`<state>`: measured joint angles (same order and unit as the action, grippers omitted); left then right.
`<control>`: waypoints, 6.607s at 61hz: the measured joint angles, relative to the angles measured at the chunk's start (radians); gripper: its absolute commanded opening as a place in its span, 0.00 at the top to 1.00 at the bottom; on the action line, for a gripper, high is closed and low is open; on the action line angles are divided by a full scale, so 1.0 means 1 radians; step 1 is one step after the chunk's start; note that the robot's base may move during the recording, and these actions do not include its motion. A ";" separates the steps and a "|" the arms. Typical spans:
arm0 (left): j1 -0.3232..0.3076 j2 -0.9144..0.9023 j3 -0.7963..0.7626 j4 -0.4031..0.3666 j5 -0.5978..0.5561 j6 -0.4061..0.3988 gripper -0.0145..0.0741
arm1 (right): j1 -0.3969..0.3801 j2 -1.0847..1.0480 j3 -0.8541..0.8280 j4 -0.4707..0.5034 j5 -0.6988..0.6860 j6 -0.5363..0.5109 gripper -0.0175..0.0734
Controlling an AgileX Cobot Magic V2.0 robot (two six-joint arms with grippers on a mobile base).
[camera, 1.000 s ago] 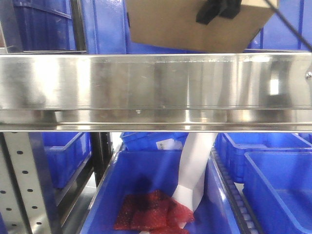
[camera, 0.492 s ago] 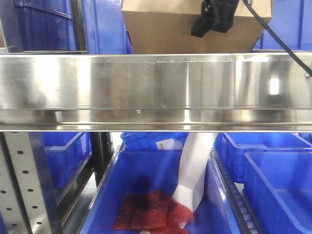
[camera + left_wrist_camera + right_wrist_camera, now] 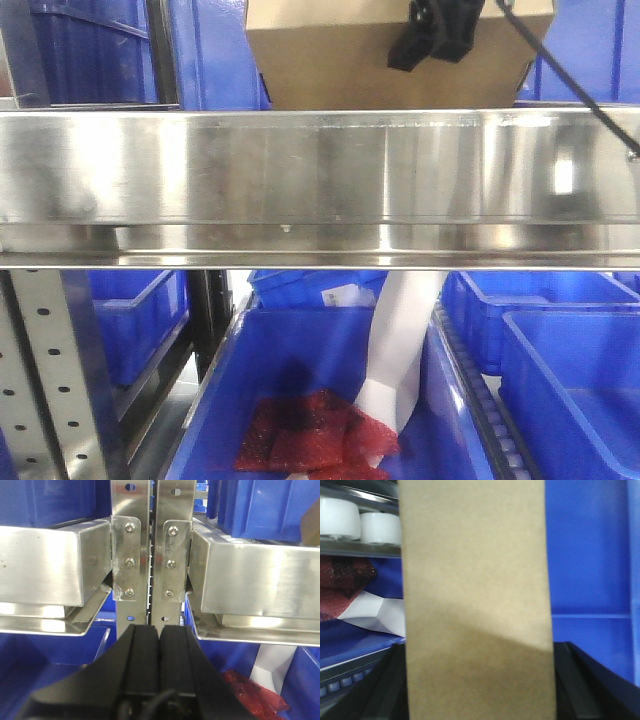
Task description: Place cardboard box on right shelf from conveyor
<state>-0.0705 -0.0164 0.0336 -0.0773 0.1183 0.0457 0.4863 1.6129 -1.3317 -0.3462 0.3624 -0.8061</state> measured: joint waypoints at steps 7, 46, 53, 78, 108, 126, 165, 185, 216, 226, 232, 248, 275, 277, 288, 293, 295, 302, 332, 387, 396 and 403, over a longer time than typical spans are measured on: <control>0.000 0.000 0.000 0.000 0.000 0.000 0.97 | 0.017 -0.036 0.000 0.006 0.038 0.000 0.17; 0.000 0.000 0.000 0.000 0.000 0.000 0.97 | 0.031 -0.102 0.000 -0.011 0.000 0.000 0.17; 0.000 0.000 0.000 0.000 0.000 0.000 0.97 | 0.034 -0.085 0.000 -0.054 -0.078 0.000 0.17; 0.000 0.000 0.000 0.000 0.000 0.000 0.97 | 0.034 -0.017 0.000 -0.077 -0.102 0.000 0.17; 0.000 0.000 0.000 0.000 0.000 0.000 0.97 | 0.038 0.004 0.017 0.005 0.050 0.000 0.17; 0.000 0.000 0.000 0.000 0.000 0.000 0.97 | 0.088 -0.014 0.018 0.050 0.085 0.000 0.17; 0.000 0.000 0.000 0.000 0.000 0.000 0.97 | 0.103 -0.172 0.018 0.167 0.262 0.000 0.17; 0.000 0.000 0.000 0.000 0.000 0.000 0.97 | 0.103 -0.210 0.018 0.095 0.200 0.000 0.17; 0.000 0.000 0.000 0.000 0.000 0.000 0.97 | 0.109 -0.420 0.023 0.080 0.189 0.078 0.17; 0.000 0.000 0.000 0.000 0.000 0.000 0.97 | 0.094 -0.498 0.023 0.080 0.189 0.289 0.17; 0.000 0.000 0.000 0.000 0.000 0.000 0.97 | 0.043 -0.531 0.023 0.080 0.191 0.450 0.17; 0.000 0.000 0.000 0.000 0.000 0.000 0.97 | -0.153 -0.614 0.036 0.080 0.271 0.814 0.55; 0.000 0.000 0.000 0.000 0.000 0.000 0.97 | -0.275 -0.878 0.339 0.080 0.215 1.094 0.80; 0.000 0.000 0.000 0.000 0.000 0.000 0.97 | -0.275 -0.908 0.372 0.080 0.199 1.117 0.80; 0.000 0.000 0.000 0.000 0.000 0.000 0.97 | -0.275 -1.091 0.567 0.057 0.108 1.155 0.80; 0.000 0.000 0.000 0.000 0.000 0.000 0.97 | -0.275 -1.184 0.649 0.042 0.085 1.160 0.80; 0.000 0.000 0.000 0.000 0.000 0.000 0.97 | -0.275 -1.224 0.681 0.040 0.081 1.160 0.80; 0.000 0.000 0.000 0.000 0.000 0.000 0.97 | -0.275 -1.356 0.776 0.036 0.075 1.160 0.80; 0.000 0.000 0.000 0.000 0.000 0.000 0.97 | -0.275 -1.627 0.925 0.036 0.087 1.162 0.80; 0.000 0.000 0.000 0.000 0.000 0.000 0.97 | -0.487 -1.629 1.213 0.340 -0.173 0.903 0.80; 0.000 0.000 0.000 0.000 0.000 0.000 0.97 | -0.524 -1.629 1.272 0.386 -0.225 0.885 0.80; 0.000 0.000 0.000 0.000 0.000 0.000 0.97 | -0.524 -1.629 1.323 0.394 -0.265 0.883 0.80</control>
<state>-0.0705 -0.0164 0.0336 -0.0773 0.1183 0.0457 -0.0378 -0.0162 -0.0091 0.0480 0.0972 0.0765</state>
